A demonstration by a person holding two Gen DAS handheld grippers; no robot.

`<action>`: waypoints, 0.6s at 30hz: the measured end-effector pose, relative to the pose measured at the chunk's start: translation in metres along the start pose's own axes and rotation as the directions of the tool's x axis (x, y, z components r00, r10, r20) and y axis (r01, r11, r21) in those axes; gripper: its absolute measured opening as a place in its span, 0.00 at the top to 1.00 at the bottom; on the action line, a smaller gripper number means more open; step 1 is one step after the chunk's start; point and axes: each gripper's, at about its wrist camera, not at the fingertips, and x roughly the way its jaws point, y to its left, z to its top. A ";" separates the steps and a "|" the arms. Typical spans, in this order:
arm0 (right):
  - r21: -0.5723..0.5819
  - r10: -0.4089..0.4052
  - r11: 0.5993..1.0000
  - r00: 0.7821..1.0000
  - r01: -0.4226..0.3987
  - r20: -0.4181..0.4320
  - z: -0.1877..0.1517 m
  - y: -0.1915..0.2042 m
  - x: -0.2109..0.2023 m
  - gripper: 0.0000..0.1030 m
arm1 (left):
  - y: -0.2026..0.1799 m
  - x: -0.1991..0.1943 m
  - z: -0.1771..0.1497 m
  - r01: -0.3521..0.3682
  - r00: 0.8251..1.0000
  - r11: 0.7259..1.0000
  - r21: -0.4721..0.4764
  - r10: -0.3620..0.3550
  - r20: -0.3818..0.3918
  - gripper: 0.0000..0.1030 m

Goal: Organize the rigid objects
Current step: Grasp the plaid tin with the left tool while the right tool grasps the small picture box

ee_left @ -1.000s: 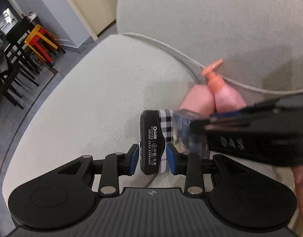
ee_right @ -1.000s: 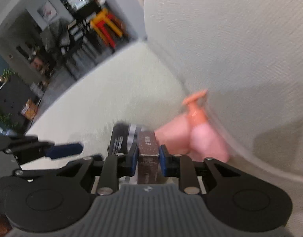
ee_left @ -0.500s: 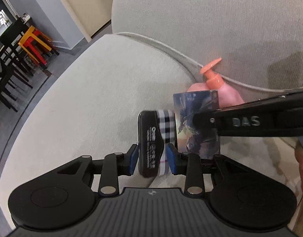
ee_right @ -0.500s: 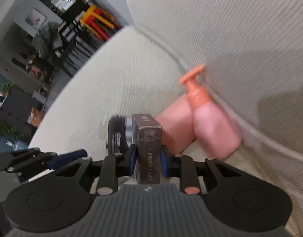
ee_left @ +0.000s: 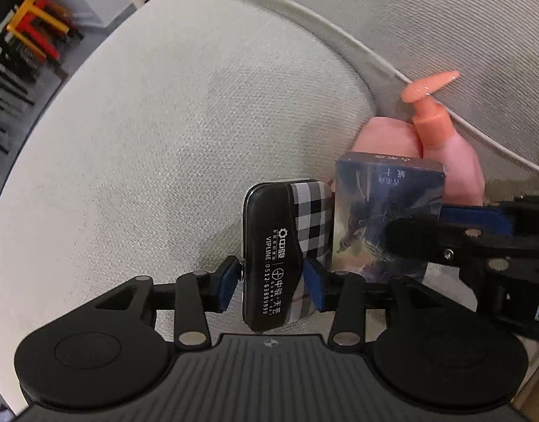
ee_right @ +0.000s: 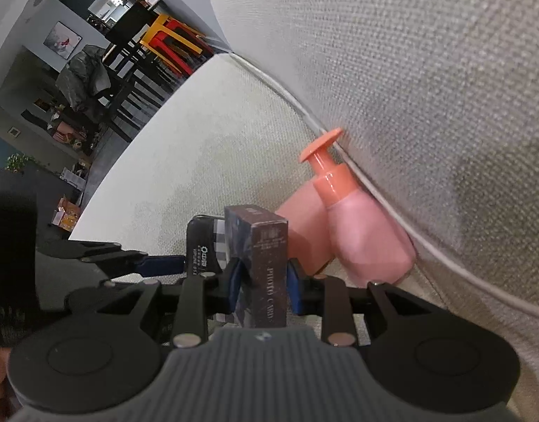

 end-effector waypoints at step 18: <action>0.016 -0.006 1.000 0.999 0.007 -0.041 0.004 -0.002 0.004 0.71 | -0.026 -0.027 -0.015 0.015 0.999 0.997 0.075 -0.018 0.038 0.83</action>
